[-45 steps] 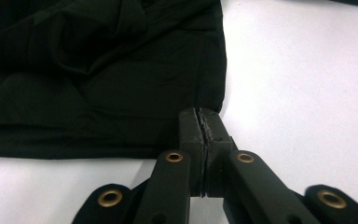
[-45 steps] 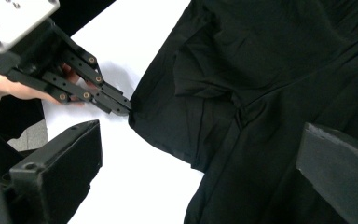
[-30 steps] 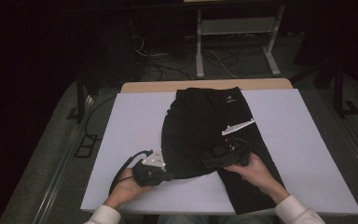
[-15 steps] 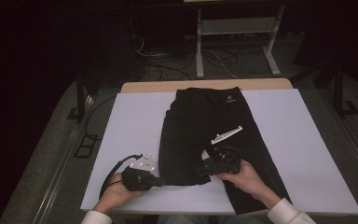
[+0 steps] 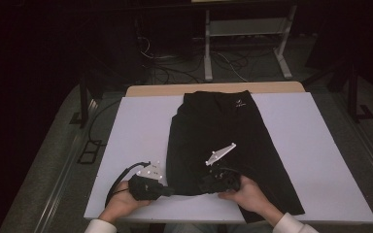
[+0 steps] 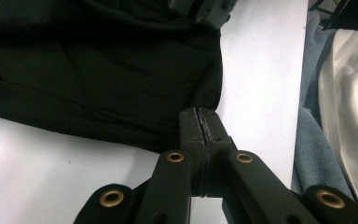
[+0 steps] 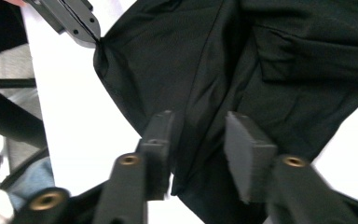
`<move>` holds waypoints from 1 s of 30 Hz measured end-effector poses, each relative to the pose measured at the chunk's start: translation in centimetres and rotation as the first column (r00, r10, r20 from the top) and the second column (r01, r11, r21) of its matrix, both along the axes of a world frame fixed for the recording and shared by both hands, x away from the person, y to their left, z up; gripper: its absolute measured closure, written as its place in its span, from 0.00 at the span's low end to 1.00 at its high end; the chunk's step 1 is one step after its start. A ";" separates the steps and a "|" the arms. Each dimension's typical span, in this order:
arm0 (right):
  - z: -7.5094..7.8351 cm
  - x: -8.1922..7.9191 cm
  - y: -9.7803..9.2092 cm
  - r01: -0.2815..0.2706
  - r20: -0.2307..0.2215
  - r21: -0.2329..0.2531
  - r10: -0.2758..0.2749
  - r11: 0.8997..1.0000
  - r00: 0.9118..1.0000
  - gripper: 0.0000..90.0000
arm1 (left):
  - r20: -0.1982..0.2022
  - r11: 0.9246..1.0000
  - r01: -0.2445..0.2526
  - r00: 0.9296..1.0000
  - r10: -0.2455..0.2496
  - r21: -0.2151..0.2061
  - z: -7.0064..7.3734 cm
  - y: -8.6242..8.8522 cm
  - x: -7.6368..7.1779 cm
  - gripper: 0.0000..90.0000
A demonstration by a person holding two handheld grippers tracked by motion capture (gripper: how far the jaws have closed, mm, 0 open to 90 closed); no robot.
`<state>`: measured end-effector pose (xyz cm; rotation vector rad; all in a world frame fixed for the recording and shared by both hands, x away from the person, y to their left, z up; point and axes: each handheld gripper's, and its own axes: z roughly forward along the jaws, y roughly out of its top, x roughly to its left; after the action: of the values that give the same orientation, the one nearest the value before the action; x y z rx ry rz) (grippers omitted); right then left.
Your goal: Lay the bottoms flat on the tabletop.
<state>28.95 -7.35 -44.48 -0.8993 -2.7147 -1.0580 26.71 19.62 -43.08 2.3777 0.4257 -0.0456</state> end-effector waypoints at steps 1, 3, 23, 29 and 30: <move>0.0 -0.1 0.1 -0.002 0.008 -0.008 0.002 1.000 1.000 0.84 | 0.000 1.000 -0.001 1.000 0.001 0.000 0.0 0.0 0.0 0.99; -0.1 -0.1 0.2 -0.001 0.007 -0.017 0.001 1.000 1.000 0.95 | 0.001 1.000 -0.002 1.000 0.002 0.003 0.0 0.0 0.0 0.99; 1.4 2.9 -6.7 0.207 -0.272 0.228 -0.143 0.951 0.952 0.98 | 0.027 0.998 0.040 0.999 -0.039 -0.043 1.2 0.4 -0.2 0.99; 1.2 1.1 -6.4 0.165 -0.302 0.193 -0.102 0.967 0.948 0.98 | 0.026 0.995 0.095 0.995 -0.095 -0.009 1.2 0.3 -1.3 0.99; 1.2 0.9 -6.4 0.165 -0.311 0.187 -0.101 0.968 0.945 0.98 | 0.022 0.995 0.098 0.995 -0.098 -0.007 1.2 0.3 -1.3 0.99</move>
<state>29.89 -13.78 -43.32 -1.1160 -2.2751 -1.1051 25.38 19.93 -41.90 2.3872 0.2977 -0.0668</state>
